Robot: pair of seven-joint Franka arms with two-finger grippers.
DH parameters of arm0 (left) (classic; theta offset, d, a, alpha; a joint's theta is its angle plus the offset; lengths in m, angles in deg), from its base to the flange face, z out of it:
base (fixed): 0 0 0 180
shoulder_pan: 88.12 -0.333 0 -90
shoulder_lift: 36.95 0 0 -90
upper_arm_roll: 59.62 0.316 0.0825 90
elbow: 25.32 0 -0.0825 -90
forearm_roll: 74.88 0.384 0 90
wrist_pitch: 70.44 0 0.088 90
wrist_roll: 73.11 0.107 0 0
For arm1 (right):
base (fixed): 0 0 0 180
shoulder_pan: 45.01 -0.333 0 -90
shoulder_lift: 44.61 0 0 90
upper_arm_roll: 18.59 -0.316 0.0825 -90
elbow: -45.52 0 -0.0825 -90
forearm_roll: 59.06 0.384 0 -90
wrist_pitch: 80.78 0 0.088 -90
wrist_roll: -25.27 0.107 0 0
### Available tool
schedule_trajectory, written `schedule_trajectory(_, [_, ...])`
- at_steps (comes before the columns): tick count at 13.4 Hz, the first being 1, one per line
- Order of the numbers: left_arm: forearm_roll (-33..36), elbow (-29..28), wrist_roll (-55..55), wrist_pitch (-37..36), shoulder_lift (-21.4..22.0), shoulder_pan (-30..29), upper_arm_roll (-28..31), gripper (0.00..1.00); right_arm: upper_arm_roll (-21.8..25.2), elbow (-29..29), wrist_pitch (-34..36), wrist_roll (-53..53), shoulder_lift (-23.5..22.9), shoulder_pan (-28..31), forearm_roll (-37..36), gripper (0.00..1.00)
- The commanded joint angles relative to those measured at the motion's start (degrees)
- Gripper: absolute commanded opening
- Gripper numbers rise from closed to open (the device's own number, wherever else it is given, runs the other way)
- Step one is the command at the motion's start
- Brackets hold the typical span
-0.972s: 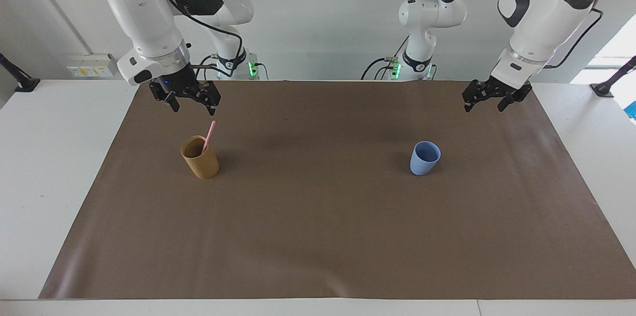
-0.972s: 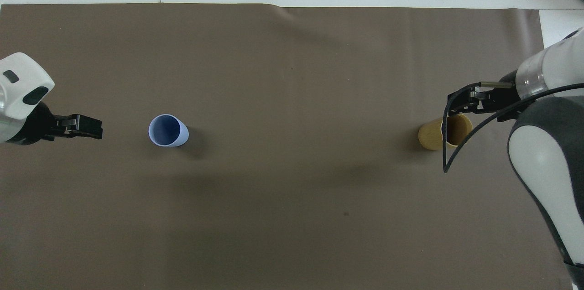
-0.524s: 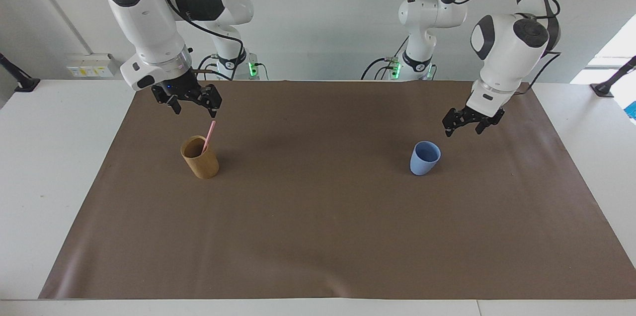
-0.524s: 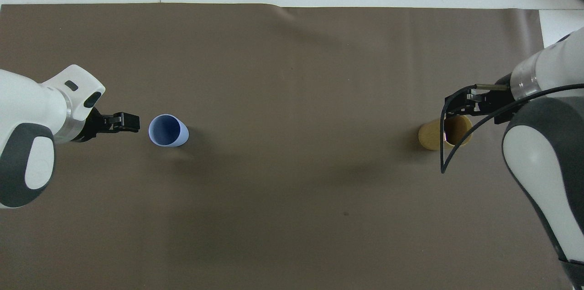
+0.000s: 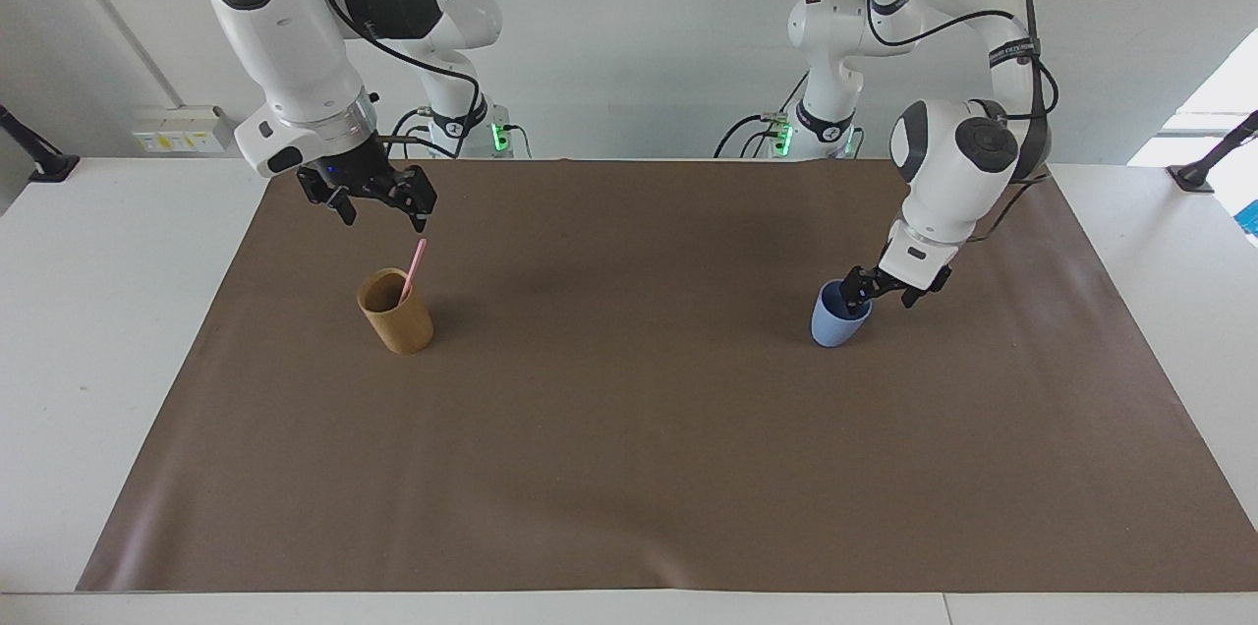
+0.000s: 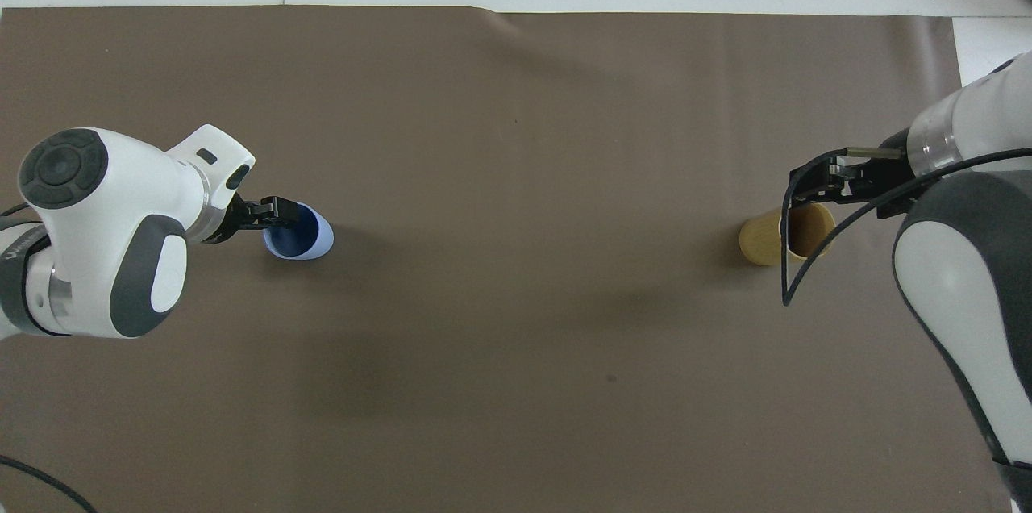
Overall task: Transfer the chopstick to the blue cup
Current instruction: 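Grasp the blue cup with the left gripper and slide it toward center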
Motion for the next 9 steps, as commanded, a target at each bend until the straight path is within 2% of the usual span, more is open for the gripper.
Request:
schedule_trajectory(1, [-0.2, -3.0, -0.4, 3.3, 1.1, 0.6, 0.6, 1.00, -0.4, -0.3, -0.6, -1.0, 0.6, 1.0, 0.8, 1.00])
schedule_trajectory(3, [-0.3, -3.1, -2.1, 2.5, 1.2, 0.8, 0.6, 0.33, -0.3, -0.3, -0.7, -0.9, 0.6, 1.0, 0.8, 1.00])
schedule_trajectory(4, [-0.3, -3.0, -3.9, 1.8, 1.2, 0.9, 0.5, 0.04, -0.2, -0.3, -0.7, -0.9, 0.6, 1.0, 0.8, 1.00])
schedule_trajectory(5, [-0.3, -2.6, -4.1, 1.2, 1.1, 0.9, 0.5, 0.00, 0.0, -0.3, -0.7, -0.9, 0.6, 1.0, 0.8, 1.00])
schedule_trajectory(9, [-0.3, -1.2, -3.7, 0.3, 0.6, 1.4, 0.3, 0.00, 0.1, -0.3, -0.7, -0.9, 0.6, 1.0, 0.8, 1.00])
